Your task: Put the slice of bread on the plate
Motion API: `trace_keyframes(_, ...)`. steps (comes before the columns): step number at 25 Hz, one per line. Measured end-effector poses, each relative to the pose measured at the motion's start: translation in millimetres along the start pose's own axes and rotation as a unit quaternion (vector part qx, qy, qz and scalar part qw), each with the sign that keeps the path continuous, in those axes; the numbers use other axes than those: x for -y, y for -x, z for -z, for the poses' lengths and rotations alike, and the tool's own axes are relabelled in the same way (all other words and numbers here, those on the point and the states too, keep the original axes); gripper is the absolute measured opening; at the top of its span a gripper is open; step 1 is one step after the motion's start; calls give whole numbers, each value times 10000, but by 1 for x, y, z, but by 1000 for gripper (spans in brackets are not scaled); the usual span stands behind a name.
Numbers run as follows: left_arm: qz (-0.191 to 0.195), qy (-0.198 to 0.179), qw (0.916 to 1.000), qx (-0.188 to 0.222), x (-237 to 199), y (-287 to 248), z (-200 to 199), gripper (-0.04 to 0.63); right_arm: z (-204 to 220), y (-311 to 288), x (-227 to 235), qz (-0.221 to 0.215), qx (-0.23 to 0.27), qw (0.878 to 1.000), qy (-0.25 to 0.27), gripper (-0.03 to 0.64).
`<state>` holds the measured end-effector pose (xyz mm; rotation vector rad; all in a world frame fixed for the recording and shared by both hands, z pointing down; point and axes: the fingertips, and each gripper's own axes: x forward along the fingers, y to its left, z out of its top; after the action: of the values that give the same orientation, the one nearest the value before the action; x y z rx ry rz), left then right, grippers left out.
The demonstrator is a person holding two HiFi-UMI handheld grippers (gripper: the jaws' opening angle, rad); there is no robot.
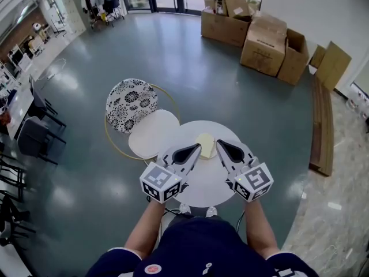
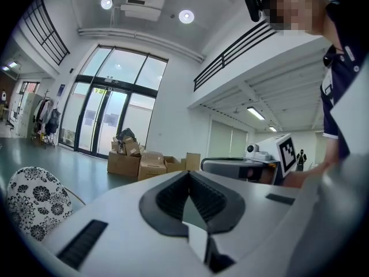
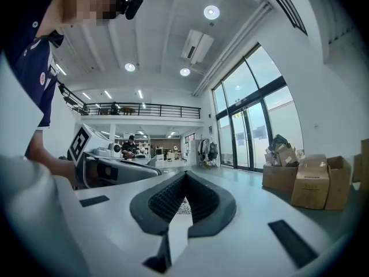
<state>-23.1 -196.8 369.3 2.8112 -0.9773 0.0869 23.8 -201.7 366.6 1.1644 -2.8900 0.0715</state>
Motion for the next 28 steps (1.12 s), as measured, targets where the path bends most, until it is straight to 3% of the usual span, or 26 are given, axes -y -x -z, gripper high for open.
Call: trace_keyframes(28, 39, 52, 10000, -22, 4, -7, -1, 6, -13, 4, 7, -36, 95, 9999, 123, 5)
